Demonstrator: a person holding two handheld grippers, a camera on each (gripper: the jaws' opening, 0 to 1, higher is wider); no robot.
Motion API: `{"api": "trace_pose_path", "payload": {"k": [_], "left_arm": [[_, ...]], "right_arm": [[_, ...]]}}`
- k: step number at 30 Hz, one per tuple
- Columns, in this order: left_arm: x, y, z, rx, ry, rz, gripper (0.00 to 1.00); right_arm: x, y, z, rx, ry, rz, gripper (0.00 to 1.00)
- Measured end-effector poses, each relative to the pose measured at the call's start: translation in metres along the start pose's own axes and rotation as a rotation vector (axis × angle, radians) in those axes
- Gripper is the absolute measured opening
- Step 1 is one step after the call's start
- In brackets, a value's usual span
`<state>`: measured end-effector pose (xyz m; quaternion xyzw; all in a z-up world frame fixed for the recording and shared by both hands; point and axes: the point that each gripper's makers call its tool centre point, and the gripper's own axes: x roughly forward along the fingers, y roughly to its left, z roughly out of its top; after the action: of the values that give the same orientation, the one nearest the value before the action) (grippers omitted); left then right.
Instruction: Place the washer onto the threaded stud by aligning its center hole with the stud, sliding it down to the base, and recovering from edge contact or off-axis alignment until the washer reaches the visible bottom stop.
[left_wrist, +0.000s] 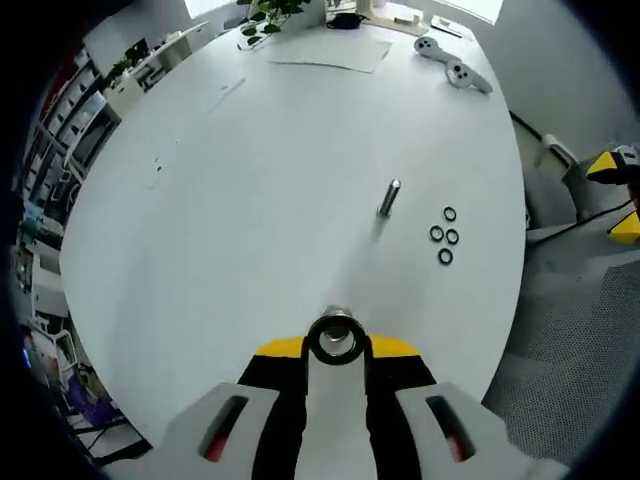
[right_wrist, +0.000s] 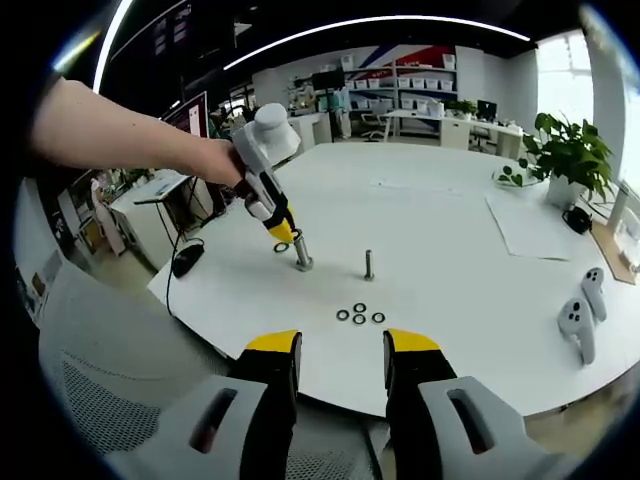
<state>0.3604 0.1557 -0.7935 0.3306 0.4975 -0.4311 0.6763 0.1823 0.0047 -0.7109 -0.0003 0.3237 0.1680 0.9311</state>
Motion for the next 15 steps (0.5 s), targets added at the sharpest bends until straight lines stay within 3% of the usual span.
{"api": "trace_pose_path", "payload": {"k": [15], "left_arm": [[0.018, 0.000, 0.001, 0.032, 0.025, -0.004, 0.19]], "right_arm": [[0.000, -0.001, -0.001, -0.001, 0.006, -0.004, 0.35]]}}
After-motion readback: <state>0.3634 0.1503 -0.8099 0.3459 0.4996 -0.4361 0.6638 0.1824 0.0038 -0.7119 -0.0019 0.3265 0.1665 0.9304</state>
